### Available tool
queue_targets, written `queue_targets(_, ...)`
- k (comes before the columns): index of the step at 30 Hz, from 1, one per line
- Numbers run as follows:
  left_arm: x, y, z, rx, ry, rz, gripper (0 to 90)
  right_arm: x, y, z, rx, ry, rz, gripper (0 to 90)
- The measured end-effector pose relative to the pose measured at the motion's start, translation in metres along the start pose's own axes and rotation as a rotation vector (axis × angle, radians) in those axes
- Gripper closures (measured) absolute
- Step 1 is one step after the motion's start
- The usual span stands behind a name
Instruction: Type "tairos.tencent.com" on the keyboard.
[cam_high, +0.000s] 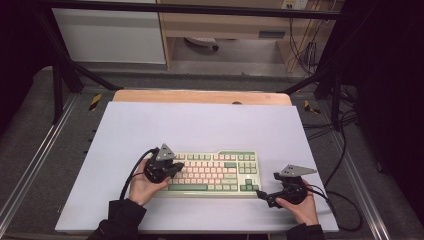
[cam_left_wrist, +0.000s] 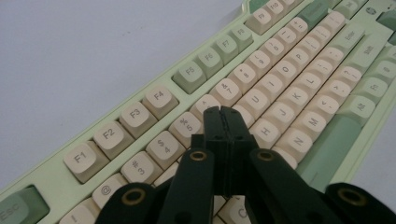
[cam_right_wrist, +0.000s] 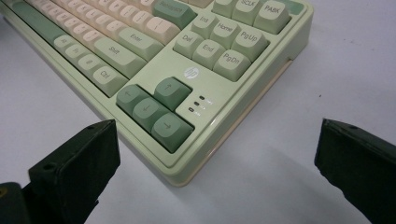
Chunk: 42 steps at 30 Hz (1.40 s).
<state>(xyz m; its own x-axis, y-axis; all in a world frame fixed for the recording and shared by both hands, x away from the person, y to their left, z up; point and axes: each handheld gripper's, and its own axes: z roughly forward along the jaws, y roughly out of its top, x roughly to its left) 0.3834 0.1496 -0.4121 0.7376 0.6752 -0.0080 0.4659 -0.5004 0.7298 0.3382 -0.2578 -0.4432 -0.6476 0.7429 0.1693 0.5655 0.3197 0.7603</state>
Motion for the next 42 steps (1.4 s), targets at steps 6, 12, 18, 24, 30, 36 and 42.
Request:
queue_targets(6,0.0,0.0,0.007,0.008,-0.003,0.003,89.8,0.0,0.0,0.0,0.003,-0.001,-0.002,0.7)
queue_targets(12,0.0,-0.001,0.01,0.009,-0.006,-0.003,89.8,0.0,0.0,0.0,0.002,-0.003,-0.003,0.7)
queue_targets(18,-0.001,-0.002,0.012,0.009,-0.008,0.003,89.8,0.0,0.0,0.0,0.002,-0.003,-0.005,0.7)
queue_targets(24,-0.001,-0.003,0.014,0.013,-0.006,0.009,89.8,0.0,0.0,0.0,0.007,-0.001,-0.005,0.7)
queue_targets(30,-0.002,-0.004,0.014,0.01,-0.013,0.009,89.8,0.0,-0.001,0.0,0.005,0.001,-0.011,0.6)
queue_targets(36,-0.002,-0.003,0.008,-0.006,-0.016,0.006,89.8,0.0,0.0,0.0,0.007,0.002,-0.003,0.6)
queue_targets(42,-0.003,-0.003,0.003,-0.016,-0.021,0.009,89.8,0.0,0.0,0.0,0.007,0.002,-0.007,0.7)
